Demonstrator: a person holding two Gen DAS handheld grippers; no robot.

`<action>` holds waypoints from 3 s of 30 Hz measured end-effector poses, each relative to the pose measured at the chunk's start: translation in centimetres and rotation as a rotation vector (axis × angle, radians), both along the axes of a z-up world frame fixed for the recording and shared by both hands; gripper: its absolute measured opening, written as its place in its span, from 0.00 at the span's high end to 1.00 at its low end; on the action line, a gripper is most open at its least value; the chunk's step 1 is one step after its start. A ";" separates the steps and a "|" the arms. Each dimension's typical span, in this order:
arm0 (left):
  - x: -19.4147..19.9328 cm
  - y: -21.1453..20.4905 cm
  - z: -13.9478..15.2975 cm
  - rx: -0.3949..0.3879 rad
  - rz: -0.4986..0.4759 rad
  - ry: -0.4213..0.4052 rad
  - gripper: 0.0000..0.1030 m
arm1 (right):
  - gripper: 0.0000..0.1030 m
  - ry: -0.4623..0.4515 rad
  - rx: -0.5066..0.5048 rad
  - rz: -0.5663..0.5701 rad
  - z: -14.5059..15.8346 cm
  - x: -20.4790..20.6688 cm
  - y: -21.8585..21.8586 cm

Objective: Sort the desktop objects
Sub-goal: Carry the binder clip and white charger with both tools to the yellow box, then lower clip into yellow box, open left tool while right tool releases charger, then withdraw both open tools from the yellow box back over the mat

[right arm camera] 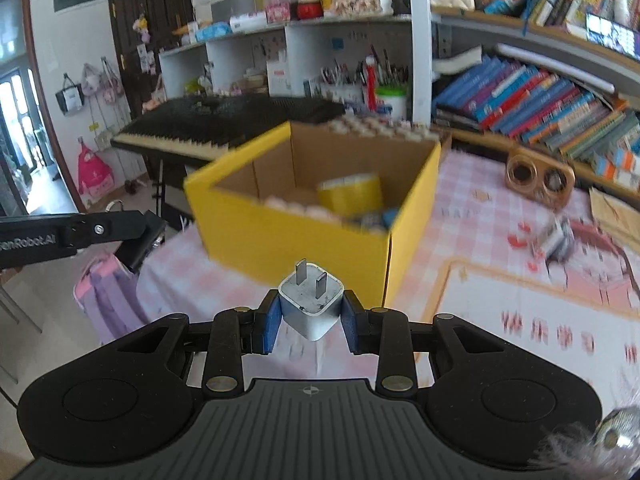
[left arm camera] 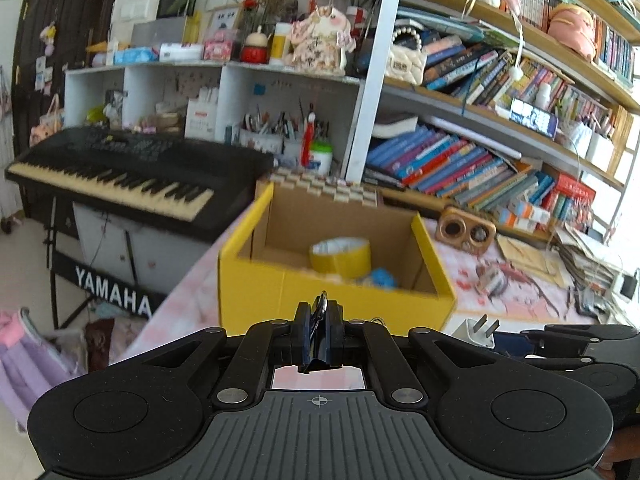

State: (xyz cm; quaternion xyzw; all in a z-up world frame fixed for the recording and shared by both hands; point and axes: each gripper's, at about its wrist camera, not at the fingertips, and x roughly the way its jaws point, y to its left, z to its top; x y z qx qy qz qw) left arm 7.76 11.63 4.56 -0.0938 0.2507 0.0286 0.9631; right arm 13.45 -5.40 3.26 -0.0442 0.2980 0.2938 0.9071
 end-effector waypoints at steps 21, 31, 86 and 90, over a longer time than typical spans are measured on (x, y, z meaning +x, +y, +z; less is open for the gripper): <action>16.4 0.5 -2.2 0.104 -0.035 0.122 0.95 | 0.71 -0.038 -0.231 0.251 -1.3 15.4 6.0; 20.3 0.7 -5.5 0.149 -0.083 0.305 0.94 | 0.71 0.036 -0.446 0.438 -4.3 18.5 9.6; 7.5 -0.5 1.5 0.116 -0.067 -0.040 0.19 | 0.53 -0.202 -0.159 -0.084 3.3 8.5 0.3; 5.6 -0.4 1.8 0.114 -0.052 -0.052 0.17 | 0.53 -0.218 -0.129 -0.159 3.5 5.8 -1.3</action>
